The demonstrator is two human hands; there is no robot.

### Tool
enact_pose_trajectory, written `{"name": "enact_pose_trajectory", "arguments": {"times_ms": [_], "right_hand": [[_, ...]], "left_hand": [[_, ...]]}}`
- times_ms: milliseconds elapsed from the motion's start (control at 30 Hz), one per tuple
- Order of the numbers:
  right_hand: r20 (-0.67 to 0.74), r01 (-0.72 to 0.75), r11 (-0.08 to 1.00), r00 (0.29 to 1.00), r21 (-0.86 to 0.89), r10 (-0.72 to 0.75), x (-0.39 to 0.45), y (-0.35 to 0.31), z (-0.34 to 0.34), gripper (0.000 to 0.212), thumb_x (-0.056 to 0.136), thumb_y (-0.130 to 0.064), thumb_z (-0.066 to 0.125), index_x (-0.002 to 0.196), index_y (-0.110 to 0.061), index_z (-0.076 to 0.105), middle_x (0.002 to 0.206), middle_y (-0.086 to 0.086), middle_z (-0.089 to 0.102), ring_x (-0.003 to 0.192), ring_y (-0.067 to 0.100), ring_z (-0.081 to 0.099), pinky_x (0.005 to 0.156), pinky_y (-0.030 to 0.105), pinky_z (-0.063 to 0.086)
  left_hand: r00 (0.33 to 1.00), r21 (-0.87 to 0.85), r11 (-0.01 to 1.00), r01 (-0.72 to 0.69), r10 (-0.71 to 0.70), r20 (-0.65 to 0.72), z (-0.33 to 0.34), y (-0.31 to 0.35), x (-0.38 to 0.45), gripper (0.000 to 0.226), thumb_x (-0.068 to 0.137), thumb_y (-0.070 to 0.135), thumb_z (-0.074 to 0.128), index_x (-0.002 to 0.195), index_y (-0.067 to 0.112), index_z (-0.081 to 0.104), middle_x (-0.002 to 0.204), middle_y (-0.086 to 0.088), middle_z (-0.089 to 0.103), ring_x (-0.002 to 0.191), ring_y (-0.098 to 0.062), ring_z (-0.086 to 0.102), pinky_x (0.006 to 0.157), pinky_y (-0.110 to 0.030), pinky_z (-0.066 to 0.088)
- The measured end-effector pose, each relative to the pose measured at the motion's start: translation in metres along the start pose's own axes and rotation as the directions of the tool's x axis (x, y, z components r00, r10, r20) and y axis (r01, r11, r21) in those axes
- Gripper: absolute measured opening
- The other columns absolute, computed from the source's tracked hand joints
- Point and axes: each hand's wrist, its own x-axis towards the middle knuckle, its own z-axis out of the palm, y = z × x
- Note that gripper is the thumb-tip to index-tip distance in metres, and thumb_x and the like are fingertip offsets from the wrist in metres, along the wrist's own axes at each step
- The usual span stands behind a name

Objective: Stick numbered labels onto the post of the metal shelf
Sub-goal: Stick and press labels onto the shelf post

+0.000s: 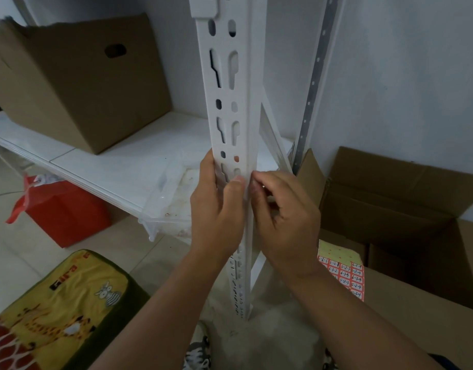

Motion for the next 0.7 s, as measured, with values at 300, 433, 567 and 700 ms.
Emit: {"name": "enact_pose_trajectory", "arguments": {"times_ms": [300,433,567,700], "right_hand": [[-0.03,0.045,0.999,0.999,-0.022,-0.045,0.0006,-0.0017,0.0001,0.025,0.088,-0.015,0.064,0.105,0.003,0.069,0.1,0.014,0.072,0.094,0.017,0.063,0.087,0.013,0.05],[-0.03,0.049,0.998,0.998,-0.024,-0.05,-0.0009,-0.0008,0.0003,0.02,0.087,-0.011,0.068,0.101,0.002,0.07,0.096,0.014,0.072,0.089,0.017,0.066,0.081,0.02,0.055],[-0.027,0.069,0.997,0.997,-0.024,-0.07,-0.001,-0.0003,0.0008,0.021,0.087,-0.014,0.064,0.098,0.003,0.07,0.092,0.014,0.071,0.088,0.015,0.061,0.084,0.013,0.048],[-0.038,0.055,0.998,0.998,-0.027,-0.056,0.0013,-0.0014,0.001,0.025,0.087,-0.014,0.066,0.105,0.003,0.069,0.099,0.014,0.071,0.093,0.016,0.063,0.083,0.013,0.051]], "left_hand": [[1.0,0.0,1.0,-0.02,0.02,-0.012,0.0039,0.0016,-0.001,0.042,0.086,0.019,0.04,0.125,0.005,0.047,0.082,0.026,0.061,0.068,0.003,0.057,0.057,-0.014,0.047],[0.999,-0.003,1.0,-0.025,0.025,-0.021,0.0047,-0.0003,-0.001,0.042,0.085,0.019,0.04,0.122,0.002,0.047,0.076,0.024,0.058,0.061,0.001,0.052,0.053,-0.016,0.044],[1.0,-0.008,1.0,-0.011,0.011,-0.025,0.0059,0.0001,-0.002,0.042,0.084,0.017,0.04,0.122,0.001,0.047,0.073,0.025,0.057,0.061,0.002,0.053,0.053,-0.012,0.042],[1.0,-0.021,1.0,0.002,-0.002,-0.011,0.0059,0.0006,-0.0023,0.044,0.085,0.019,0.04,0.124,0.002,0.046,0.078,0.027,0.058,0.071,0.002,0.059,0.057,-0.012,0.046]]}}
